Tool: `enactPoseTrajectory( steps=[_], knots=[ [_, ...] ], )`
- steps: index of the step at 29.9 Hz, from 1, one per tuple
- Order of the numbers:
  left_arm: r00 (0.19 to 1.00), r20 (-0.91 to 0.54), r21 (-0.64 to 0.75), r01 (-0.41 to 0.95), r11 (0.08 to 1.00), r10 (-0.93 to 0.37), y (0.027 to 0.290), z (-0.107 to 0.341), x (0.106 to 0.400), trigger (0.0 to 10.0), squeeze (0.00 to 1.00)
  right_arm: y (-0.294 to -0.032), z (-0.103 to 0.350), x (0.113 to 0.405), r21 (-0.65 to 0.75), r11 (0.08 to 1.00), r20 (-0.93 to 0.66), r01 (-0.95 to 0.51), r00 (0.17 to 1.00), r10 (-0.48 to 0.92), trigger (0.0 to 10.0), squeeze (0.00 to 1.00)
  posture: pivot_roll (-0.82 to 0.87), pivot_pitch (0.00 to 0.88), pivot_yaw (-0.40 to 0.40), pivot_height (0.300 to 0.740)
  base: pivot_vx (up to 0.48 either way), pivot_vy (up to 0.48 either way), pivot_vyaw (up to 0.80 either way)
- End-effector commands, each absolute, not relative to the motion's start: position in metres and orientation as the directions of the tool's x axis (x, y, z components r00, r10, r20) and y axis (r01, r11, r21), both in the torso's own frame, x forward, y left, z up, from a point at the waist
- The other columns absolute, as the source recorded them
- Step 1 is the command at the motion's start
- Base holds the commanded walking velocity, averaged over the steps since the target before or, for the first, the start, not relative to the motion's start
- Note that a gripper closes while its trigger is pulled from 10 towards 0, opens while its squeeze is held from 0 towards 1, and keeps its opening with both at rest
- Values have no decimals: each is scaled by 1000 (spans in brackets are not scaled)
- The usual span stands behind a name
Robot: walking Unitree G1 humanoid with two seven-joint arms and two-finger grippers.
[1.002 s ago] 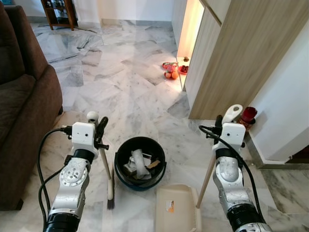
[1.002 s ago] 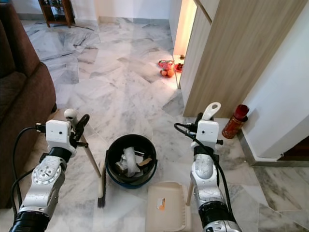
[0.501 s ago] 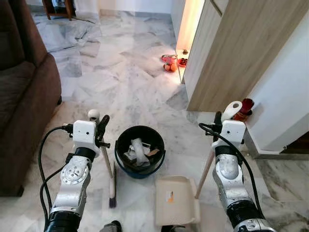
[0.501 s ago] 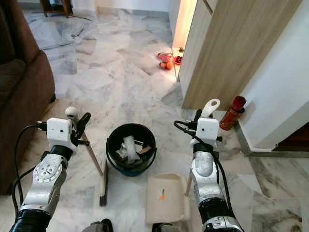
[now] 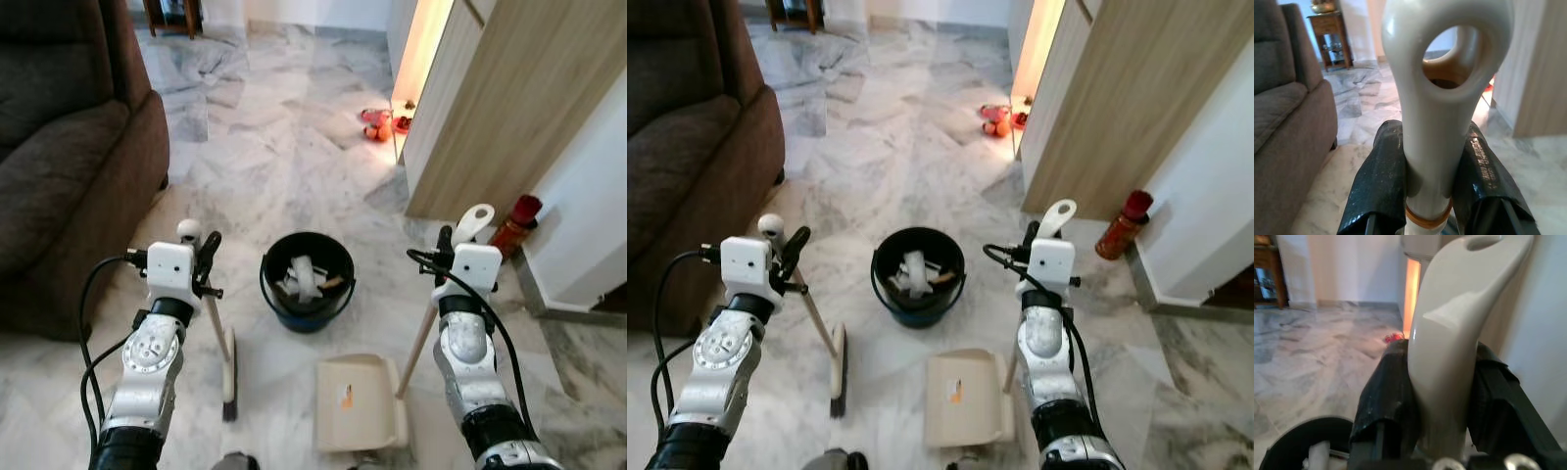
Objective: Sweep floor
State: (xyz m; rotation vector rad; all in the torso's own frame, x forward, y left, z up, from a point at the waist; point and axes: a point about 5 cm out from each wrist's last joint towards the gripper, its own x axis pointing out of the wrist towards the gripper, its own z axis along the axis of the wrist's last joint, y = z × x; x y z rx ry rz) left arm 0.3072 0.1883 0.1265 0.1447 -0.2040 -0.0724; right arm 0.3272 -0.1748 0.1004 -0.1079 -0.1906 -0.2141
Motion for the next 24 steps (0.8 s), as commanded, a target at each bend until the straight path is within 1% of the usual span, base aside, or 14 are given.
enactPoseTrajectory(
  steps=[1,11,15,24],
  knots=[
    [967,232,162,66,985,-103,183,134,310,10000,0,-181,103,327,-78,968,213,237,953,-216,10000,0,-30,78,-61,740,0,0,0],
    [971,218,149,71,986,-103,182,131,311,10000,0,-183,102,328,-61,969,206,241,953,-224,10000,0,-36,74,-62,740,0,0,0],
    [971,216,148,71,986,-102,182,130,312,10000,0,-184,100,328,-45,967,187,249,953,-237,10000,0,-68,71,-64,740,0,0,0],
    [975,191,149,84,985,-112,183,124,314,10000,0,-182,100,328,-50,968,190,247,954,-233,10000,0,-119,43,-32,740,0,0,-760]
  ],
)
